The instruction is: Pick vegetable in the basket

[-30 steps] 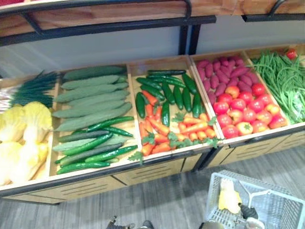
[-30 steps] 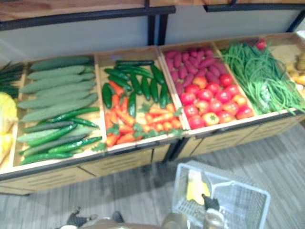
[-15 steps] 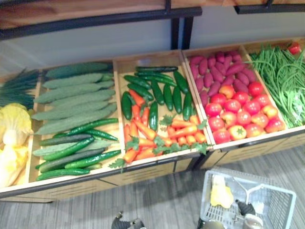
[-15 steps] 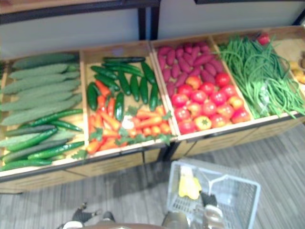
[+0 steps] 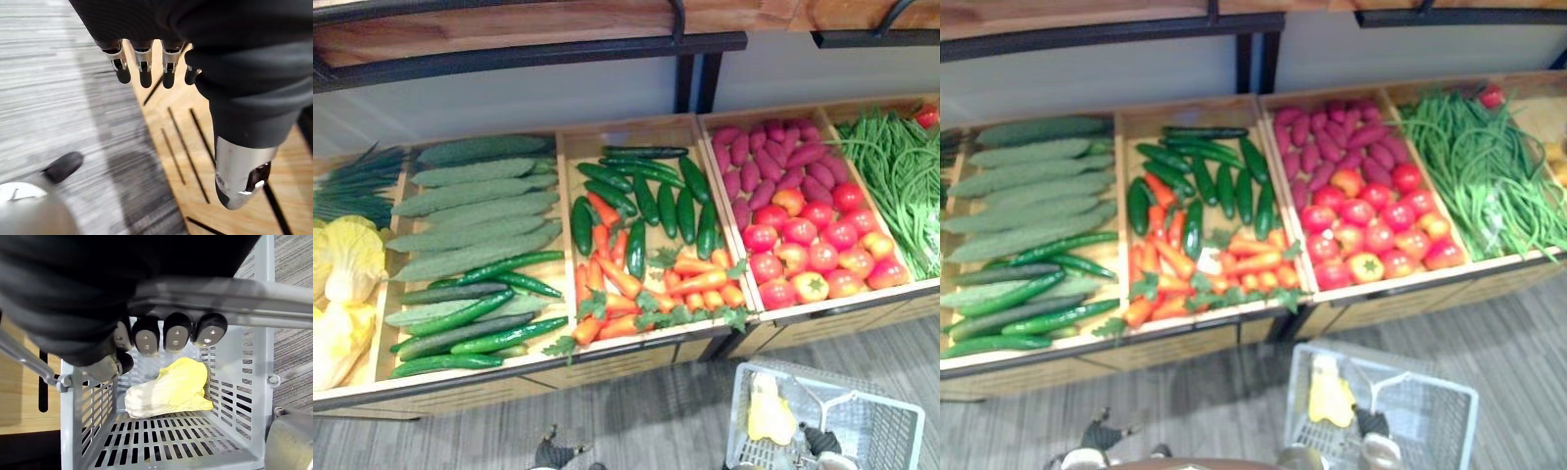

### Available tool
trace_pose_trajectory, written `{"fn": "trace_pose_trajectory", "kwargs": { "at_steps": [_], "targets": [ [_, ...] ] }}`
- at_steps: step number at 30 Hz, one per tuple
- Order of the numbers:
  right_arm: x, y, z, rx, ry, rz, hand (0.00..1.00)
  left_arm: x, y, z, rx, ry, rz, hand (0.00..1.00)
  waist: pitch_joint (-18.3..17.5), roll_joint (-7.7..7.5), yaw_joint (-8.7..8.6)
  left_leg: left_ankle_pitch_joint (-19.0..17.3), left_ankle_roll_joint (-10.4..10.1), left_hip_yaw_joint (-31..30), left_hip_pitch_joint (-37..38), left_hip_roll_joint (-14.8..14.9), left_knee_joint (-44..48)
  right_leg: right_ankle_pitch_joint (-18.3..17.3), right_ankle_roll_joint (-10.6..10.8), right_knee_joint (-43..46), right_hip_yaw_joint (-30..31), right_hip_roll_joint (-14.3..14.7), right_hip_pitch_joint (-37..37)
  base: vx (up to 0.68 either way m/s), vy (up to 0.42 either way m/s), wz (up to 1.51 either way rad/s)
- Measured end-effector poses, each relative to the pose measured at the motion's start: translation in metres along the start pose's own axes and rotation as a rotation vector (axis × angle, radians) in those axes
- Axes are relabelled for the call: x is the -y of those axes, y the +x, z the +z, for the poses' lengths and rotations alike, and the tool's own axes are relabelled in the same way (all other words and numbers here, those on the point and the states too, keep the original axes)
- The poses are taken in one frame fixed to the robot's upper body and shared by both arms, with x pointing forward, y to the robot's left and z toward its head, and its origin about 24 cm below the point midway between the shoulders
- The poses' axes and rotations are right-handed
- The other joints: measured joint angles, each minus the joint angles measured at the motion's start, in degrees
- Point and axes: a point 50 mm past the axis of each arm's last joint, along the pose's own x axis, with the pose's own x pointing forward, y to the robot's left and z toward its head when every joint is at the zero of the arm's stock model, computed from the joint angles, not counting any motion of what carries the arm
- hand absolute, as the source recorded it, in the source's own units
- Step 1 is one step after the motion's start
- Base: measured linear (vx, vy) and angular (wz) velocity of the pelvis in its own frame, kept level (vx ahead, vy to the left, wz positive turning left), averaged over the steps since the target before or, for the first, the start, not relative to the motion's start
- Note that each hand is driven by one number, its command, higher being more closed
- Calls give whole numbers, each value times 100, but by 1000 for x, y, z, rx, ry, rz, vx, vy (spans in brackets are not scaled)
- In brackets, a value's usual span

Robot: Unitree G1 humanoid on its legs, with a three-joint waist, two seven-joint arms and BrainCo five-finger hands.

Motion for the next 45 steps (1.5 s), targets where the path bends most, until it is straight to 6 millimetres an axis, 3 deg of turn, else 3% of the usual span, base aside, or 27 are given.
{"fn": "trace_pose_trajectory", "kwargs": {
  "at_steps": [3,9,13,20,22,27,29,38,45],
  "targets": [
    [5,-2,-5,14,12,-27,100,6,-4,25,194,104,20,0,-17,28,1,-18,30,-56,-11,-42,1,11,19,-7,-70,-42,37,-16,9,12],
    [7,-4,-9,14,18,-64,100,3,-11,23,287,220,76,0,-39,64,-23,-87,117,-132,-23,-90,5,38,58,-8,-90,-94,58,-23,12,5],
    [7,-4,-10,15,10,-80,100,1,-19,25,351,204,130,0,-51,82,-8,-142,142,-155,-44,-102,4,98,62,-64,-110,-93,68,-27,-4,2],
    [7,-4,-11,16,-9,-94,100,10,-37,53,527,139,117,0,-129,157,3,-145,150,-301,-106,-113,-26,136,56,-125,-233,-89,124,-17,-13,9],
    [9,-4,-9,23,-28,-96,100,17,-44,62,587,143,66,0,-163,198,-2,-144,151,-297,-106,-119,-42,136,56,-133,-228,-87,118,0,0,0],
    [7,-1,-1,45,-45,-99,100,44,-72,83,810,213,-249,0,-229,256,-120,-144,151,-169,-92,-120,-53,145,44,-138,-109,-71,38,7,-13,-10],
    [7,-1,1,49,-47,-97,100,46,-77,88,844,201,-300,0,-240,261,-148,-144,151,-104,-77,-120,-50,161,22,-145,-34,-62,0,7,-21,-21],
    [12,0,-2,24,-57,-113,100,34,-92,116,992,143,-287,0,-324,271,-157,-156,158,27,15,-129,-52,183,0,-156,96,-55,-9,-5,-15,-8],
    [13,0,-2,18,-59,-118,100,-2,-92,156,1144,114,-1,0,-396,274,-156,-164,166,34,-12,-138,-59,239,-25,-160,139,-55,-68,-40,-22,-2]
  ]
}}
